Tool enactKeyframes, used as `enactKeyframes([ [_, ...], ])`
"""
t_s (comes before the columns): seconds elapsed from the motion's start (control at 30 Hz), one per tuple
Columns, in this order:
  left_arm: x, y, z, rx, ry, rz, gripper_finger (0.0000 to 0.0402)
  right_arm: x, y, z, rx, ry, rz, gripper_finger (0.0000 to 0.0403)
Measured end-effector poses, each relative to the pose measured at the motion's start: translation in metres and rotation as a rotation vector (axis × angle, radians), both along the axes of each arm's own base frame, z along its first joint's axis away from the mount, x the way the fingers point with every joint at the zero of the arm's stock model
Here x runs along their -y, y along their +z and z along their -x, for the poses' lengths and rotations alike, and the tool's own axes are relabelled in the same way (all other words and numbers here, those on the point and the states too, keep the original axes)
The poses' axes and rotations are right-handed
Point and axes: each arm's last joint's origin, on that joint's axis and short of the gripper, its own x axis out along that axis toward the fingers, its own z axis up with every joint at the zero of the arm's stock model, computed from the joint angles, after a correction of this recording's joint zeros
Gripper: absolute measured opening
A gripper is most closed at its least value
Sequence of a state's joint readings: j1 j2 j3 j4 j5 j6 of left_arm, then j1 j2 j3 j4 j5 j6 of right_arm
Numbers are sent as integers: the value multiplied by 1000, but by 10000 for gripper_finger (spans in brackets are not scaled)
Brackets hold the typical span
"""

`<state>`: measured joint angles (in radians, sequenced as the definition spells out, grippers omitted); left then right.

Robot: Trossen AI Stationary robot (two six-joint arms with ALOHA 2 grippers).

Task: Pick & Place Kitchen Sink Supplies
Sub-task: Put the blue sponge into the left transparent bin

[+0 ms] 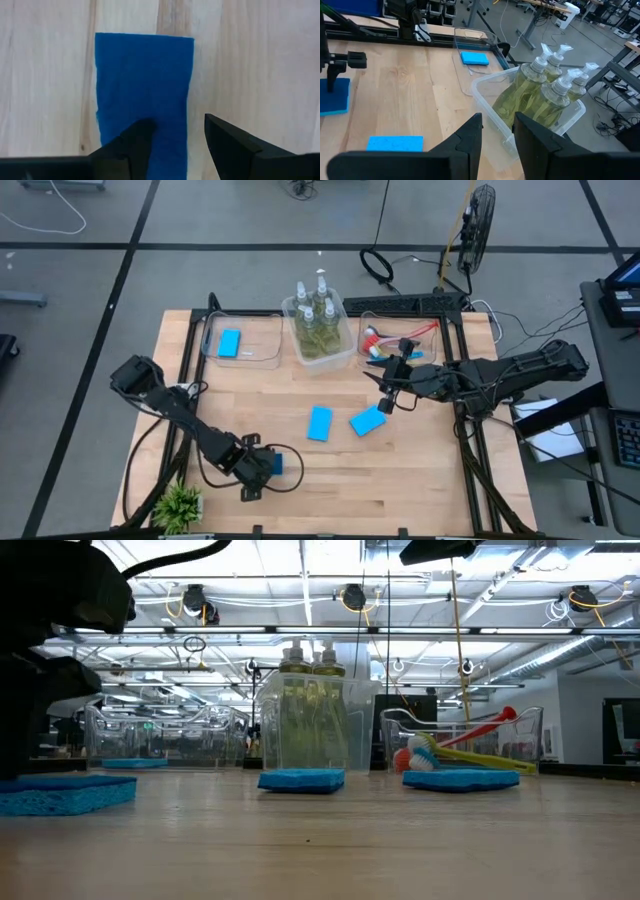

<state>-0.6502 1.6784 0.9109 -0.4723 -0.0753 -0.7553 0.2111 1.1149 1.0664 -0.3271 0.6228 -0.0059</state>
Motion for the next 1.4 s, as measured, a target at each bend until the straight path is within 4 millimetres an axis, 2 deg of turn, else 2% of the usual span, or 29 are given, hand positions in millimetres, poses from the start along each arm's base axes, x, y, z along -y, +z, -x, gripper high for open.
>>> enactKeyframes([
  [0.47,3,-30,-3,-55,-21,-129,178,0,0,0,-2,2,4,100],
  [0.57,2,-31,-2,-54,25,-151,140,0,0,0,-2,2,4,100],
  [0.77,1,-30,-1,-66,65,-145,20,0,0,0,-3,2,5,100],
  [0.93,0,-30,-1,-84,141,-120,17,0,0,0,-2,2,4,100],
  [1.03,0,-23,-2,-99,146,-110,8,0,0,0,-2,2,5,100],
  [1.17,-3,-3,-2,-60,162,-72,6,0,0,0,-2,2,5,100],
  [1.4,-17,57,3,108,218,92,5,0,0,0,-2,2,4,100],
])
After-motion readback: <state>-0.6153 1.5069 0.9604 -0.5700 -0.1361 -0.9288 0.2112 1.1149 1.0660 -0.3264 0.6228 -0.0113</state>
